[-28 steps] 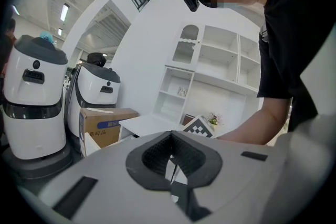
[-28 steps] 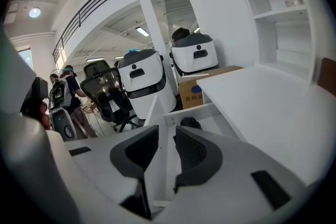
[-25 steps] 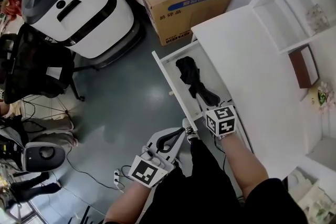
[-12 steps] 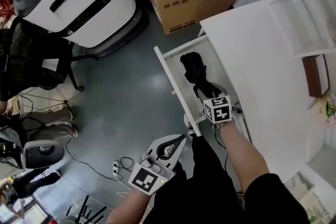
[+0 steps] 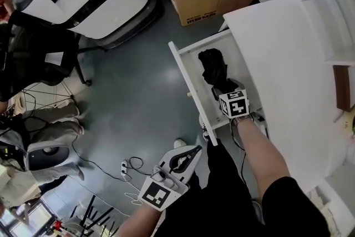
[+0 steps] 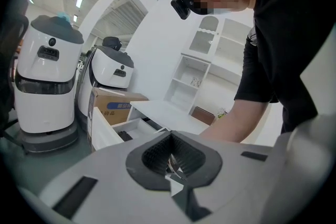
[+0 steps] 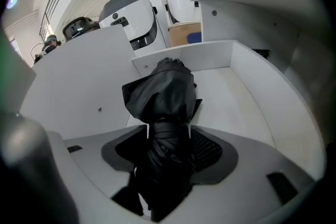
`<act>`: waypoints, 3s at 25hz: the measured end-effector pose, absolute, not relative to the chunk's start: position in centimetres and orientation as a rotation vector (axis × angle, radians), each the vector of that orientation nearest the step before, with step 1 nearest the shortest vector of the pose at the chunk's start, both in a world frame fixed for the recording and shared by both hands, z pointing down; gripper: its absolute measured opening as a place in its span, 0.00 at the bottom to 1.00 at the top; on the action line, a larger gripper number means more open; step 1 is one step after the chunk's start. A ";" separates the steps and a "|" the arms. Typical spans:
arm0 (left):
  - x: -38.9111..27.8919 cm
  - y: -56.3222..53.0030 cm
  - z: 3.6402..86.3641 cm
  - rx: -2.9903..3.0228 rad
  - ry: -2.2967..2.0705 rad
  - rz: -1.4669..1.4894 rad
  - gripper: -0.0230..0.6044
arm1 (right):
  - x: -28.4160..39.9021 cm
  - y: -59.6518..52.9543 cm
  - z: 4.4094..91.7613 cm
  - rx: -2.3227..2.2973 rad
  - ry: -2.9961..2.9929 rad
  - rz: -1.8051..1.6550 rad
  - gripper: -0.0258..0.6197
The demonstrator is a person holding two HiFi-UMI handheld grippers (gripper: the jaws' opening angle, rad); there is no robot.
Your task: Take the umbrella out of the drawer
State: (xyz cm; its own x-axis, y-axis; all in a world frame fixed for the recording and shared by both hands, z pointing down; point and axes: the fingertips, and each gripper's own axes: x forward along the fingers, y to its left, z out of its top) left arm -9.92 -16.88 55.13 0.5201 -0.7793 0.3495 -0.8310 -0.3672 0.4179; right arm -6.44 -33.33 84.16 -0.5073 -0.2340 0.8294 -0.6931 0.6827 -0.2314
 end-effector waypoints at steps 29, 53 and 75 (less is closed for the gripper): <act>-10.3 -14.9 55.2 2.160 -1.356 0.127 0.03 | -7.5 -33.9 85.0 0.682 -2.064 0.686 0.43; -14.4 -7.2 47.6 2.266 -1.436 0.076 0.03 | -6.5 -28.0 61.4 1.012 -2.407 0.650 0.42; -15.2 3.5 42.3 2.444 -1.397 0.040 0.03 | -3.4 -7.4 44.5 1.191 -2.674 0.528 0.42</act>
State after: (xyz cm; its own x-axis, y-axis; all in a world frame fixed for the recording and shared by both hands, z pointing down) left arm -15.21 3.46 42.30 0.5202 -0.8342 0.1829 -0.8432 -0.4678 0.2648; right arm -3.44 -7.40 44.47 -0.6674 -0.6856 0.2906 -0.7446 0.6188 -0.2502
